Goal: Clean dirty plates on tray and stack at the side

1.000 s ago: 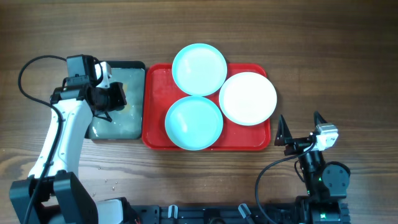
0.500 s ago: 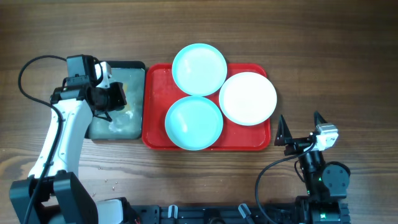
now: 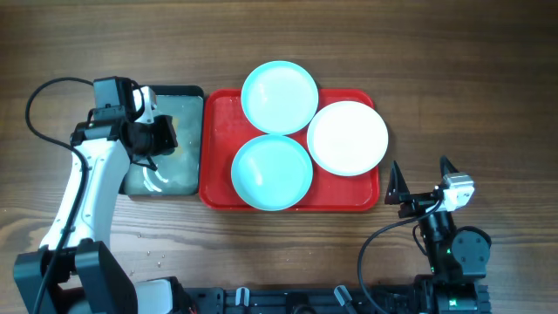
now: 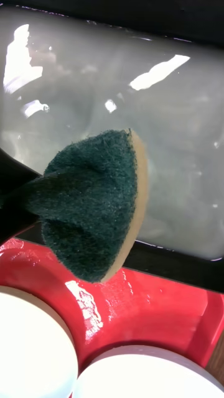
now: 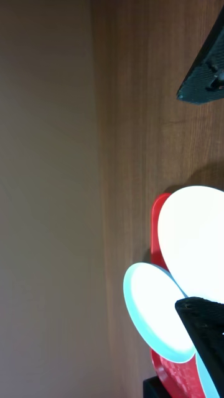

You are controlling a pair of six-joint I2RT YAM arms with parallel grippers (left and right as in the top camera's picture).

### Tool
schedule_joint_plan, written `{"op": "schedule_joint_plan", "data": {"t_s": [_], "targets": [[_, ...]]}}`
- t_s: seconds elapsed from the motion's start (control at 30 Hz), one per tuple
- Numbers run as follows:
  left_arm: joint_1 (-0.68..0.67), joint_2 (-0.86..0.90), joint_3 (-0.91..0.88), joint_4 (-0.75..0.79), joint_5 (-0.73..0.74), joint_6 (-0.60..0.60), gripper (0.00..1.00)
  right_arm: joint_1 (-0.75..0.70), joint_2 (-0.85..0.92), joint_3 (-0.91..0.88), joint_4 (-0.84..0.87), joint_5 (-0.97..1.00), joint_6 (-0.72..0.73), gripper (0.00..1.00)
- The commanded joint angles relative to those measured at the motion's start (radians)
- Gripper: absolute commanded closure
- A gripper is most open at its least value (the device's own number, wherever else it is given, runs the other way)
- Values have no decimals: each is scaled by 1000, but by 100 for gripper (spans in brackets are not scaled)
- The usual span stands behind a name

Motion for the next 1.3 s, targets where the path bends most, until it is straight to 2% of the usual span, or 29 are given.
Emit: {"op": "schedule_joint_plan", "data": {"t_s": [0.0, 0.8, 1.27], "targets": [[-22, -11, 0, 3, -9, 39, 96, -5, -3, -1, 5, 6, 10, 0], [-22, -11, 0, 4, -9, 65, 96, -5, -3, -1, 5, 6, 10, 0], [-22, -11, 0, 60, -10, 87, 96, -5, -3, -1, 5, 6, 10, 0]]}}
